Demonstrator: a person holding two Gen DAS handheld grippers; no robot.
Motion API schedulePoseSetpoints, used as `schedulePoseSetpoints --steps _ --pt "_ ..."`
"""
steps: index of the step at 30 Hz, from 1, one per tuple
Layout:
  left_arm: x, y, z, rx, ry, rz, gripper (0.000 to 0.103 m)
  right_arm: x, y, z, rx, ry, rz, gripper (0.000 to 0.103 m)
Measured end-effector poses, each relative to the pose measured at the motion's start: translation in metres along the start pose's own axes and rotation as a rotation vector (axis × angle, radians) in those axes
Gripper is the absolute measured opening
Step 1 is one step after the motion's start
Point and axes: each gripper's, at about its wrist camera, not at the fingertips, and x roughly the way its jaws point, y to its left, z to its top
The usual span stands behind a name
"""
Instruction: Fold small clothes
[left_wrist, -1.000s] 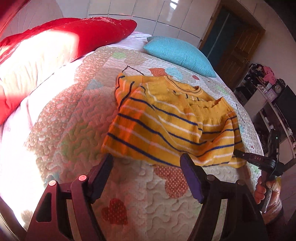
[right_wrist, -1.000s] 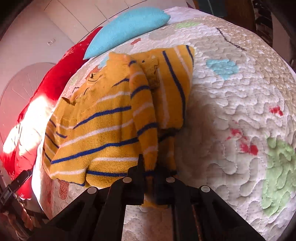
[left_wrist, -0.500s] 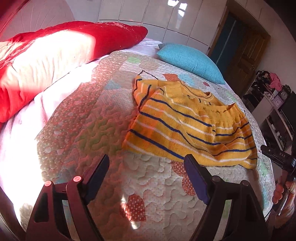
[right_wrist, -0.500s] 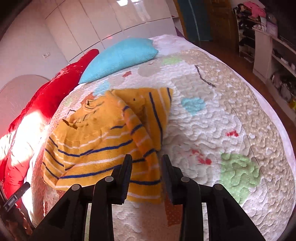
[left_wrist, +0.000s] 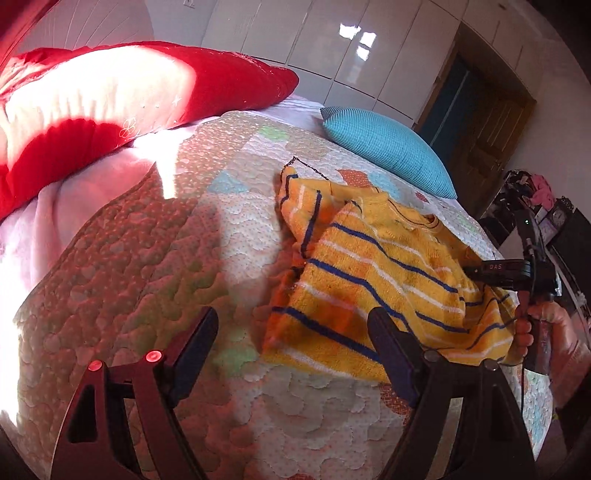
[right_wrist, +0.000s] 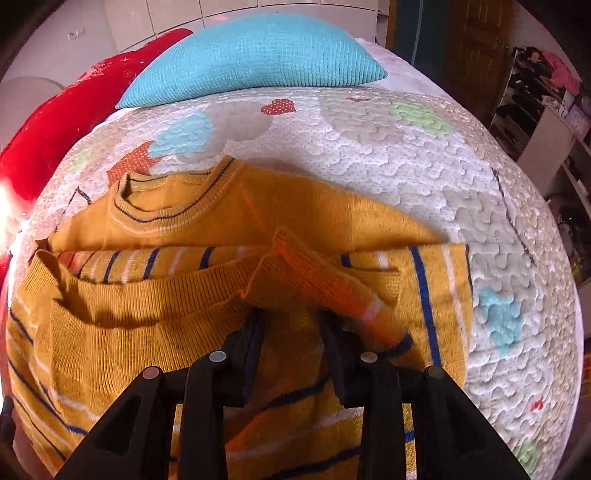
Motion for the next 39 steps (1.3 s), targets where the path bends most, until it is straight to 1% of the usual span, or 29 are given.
schedulePoseSetpoints --steps 1,2,3,5,6,8,9,10,12,13,14,15,16,17,21,24,25,26,28,29,31,33,35,36,37,38,39 --pt "-0.001 0.004 0.001 -0.018 0.005 -0.019 0.083 -0.007 0.006 0.004 -0.012 -0.010 -0.031 0.035" --pt "-0.003 0.007 0.001 -0.024 0.008 -0.032 0.083 -0.019 0.014 0.006 -0.026 -0.045 -0.038 0.035" --pt "-0.007 0.010 0.001 -0.027 0.001 -0.038 0.083 -0.036 0.023 0.005 -0.042 -0.096 -0.025 0.035" --pt "-0.013 0.014 0.002 -0.032 -0.020 -0.031 0.083 -0.065 0.045 0.000 -0.076 -0.170 0.025 0.035" --pt "-0.016 0.017 0.003 -0.036 -0.030 -0.034 0.083 -0.074 0.058 -0.002 -0.095 -0.172 0.083 0.035" --pt "-0.018 0.022 0.005 -0.050 -0.037 -0.043 0.086 -0.076 0.085 -0.004 -0.130 -0.108 0.218 0.035" --pt "-0.017 0.024 0.005 -0.058 -0.032 -0.049 0.086 -0.074 0.099 -0.006 -0.148 -0.080 0.249 0.035" --pt "-0.016 0.027 0.005 -0.068 -0.026 -0.054 0.086 -0.070 0.112 -0.007 -0.168 -0.068 0.253 0.035" --pt "-0.017 0.034 0.005 -0.083 -0.025 -0.056 0.086 -0.058 0.135 -0.010 -0.212 -0.055 0.216 0.035" --pt "-0.018 0.035 0.006 -0.085 -0.029 -0.051 0.086 -0.046 0.143 -0.011 -0.227 -0.024 0.196 0.035" --pt "-0.019 0.037 0.006 -0.086 -0.033 -0.046 0.086 -0.031 0.150 -0.012 -0.238 0.029 0.181 0.018" --pt "-0.021 0.039 0.006 -0.088 -0.037 -0.045 0.086 -0.019 0.156 -0.014 -0.248 0.076 0.176 0.003" --pt "-0.022 0.042 0.006 -0.093 -0.038 -0.047 0.086 -0.012 0.161 -0.014 -0.263 0.088 0.153 0.005" --pt "-0.022 0.044 0.006 -0.101 -0.037 -0.048 0.086 -0.013 0.167 -0.012 -0.272 0.072 0.135 0.004" --pt "-0.023 0.054 0.009 -0.136 -0.036 -0.066 0.086 -0.032 0.177 0.012 -0.237 -0.029 0.139 0.004" --pt "-0.025 0.060 0.009 -0.159 -0.043 -0.061 0.086 -0.043 0.181 0.026 -0.208 -0.079 0.144 0.009" --pt "-0.026 0.062 0.010 -0.164 -0.044 -0.062 0.086 -0.048 0.183 0.028 -0.199 -0.097 0.153 0.019" --pt "-0.027 0.063 0.010 -0.170 -0.047 -0.063 0.086 -0.054 0.184 0.028 -0.192 -0.115 0.149 0.037" --pt "-0.029 0.067 0.010 -0.181 -0.053 -0.062 0.086 -0.063 0.188 0.026 -0.183 -0.137 0.156 0.052" --pt "-0.030 0.069 0.010 -0.188 -0.056 -0.062 0.086 -0.063 0.191 0.023 -0.186 -0.124 0.181 0.052" --pt "-0.031 0.072 0.010 -0.202 -0.058 -0.062 0.086 -0.055 0.203 0.016 -0.206 -0.058 0.225 0.052" --pt "-0.031 0.075 0.011 -0.213 -0.058 -0.060 0.086 -0.046 0.215 0.010 -0.211 -0.022 0.245 0.052" --pt "-0.032 0.076 0.011 -0.217 -0.058 -0.058 0.086 -0.031 0.226 0.009 -0.207 0.001 0.217 0.052" --pt "-0.033 0.076 0.010 -0.217 -0.060 -0.058 0.086 -0.020 0.229 0.009 -0.200 0.026 0.197 0.052" --pt "-0.033 0.077 0.010 -0.216 -0.061 -0.056 0.086 -0.006 0.232 0.008 -0.195 0.076 0.193 0.051" --pt "-0.033 0.077 0.010 -0.216 -0.060 -0.055 0.086 0.007 0.235 0.007 -0.197 0.123 0.183 0.040" --pt "-0.033 0.078 0.010 -0.219 -0.058 -0.054 0.086 0.010 0.238 0.007 -0.197 0.112 0.164 0.031"
